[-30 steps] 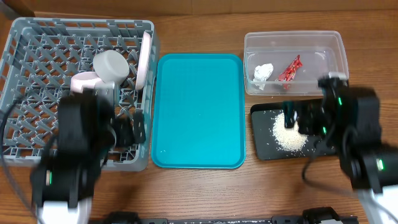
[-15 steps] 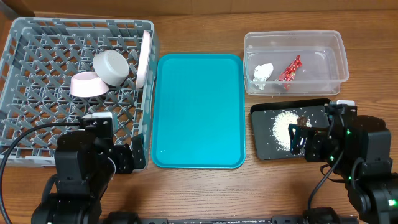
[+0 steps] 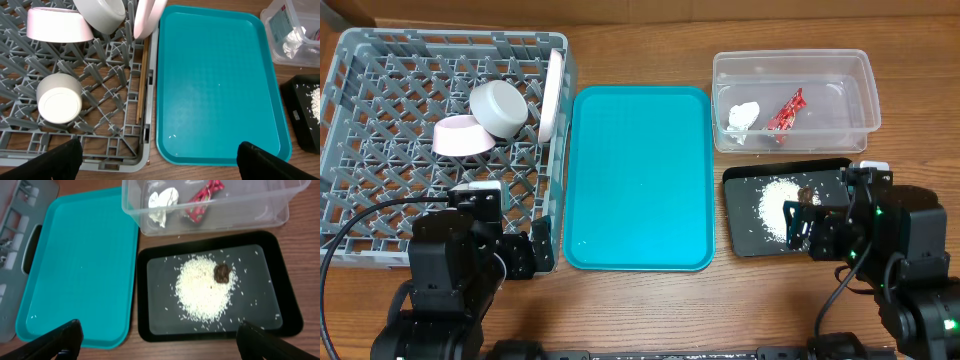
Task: Sort waste into correct bins and load items into the dishwasher
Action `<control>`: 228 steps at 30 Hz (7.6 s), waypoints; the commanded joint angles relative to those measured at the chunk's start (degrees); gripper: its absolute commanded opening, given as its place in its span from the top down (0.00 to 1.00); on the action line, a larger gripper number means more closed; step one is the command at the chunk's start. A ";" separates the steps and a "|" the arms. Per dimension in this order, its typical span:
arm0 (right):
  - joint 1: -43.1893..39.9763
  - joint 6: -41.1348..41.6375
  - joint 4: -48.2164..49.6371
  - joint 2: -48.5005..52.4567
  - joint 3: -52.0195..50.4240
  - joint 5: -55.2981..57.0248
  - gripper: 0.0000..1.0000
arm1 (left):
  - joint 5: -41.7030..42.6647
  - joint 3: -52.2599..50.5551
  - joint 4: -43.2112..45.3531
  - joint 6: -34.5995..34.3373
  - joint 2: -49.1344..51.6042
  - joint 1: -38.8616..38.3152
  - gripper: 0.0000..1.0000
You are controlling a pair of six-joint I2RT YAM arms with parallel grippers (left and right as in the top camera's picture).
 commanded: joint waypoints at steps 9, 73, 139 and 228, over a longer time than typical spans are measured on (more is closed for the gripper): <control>-0.22 -0.39 6.67 -15.96 -8.20 2.03 0.00 | -0.76 -0.33 -0.04 -0.15 -0.07 0.13 0.00; -2.21 -6.14 61.07 -43.98 -59.08 -0.52 0.00 | -0.76 -0.33 -0.04 -0.15 -0.07 0.13 0.00; -2.21 -6.14 61.07 -43.98 -59.08 -0.52 0.00 | 0.50 -60.19 61.77 3.28 -40.76 5.66 0.00; -2.21 -6.14 61.07 -43.98 -59.08 -0.52 0.00 | -0.13 -60.19 59.39 3.30 -40.72 5.66 0.00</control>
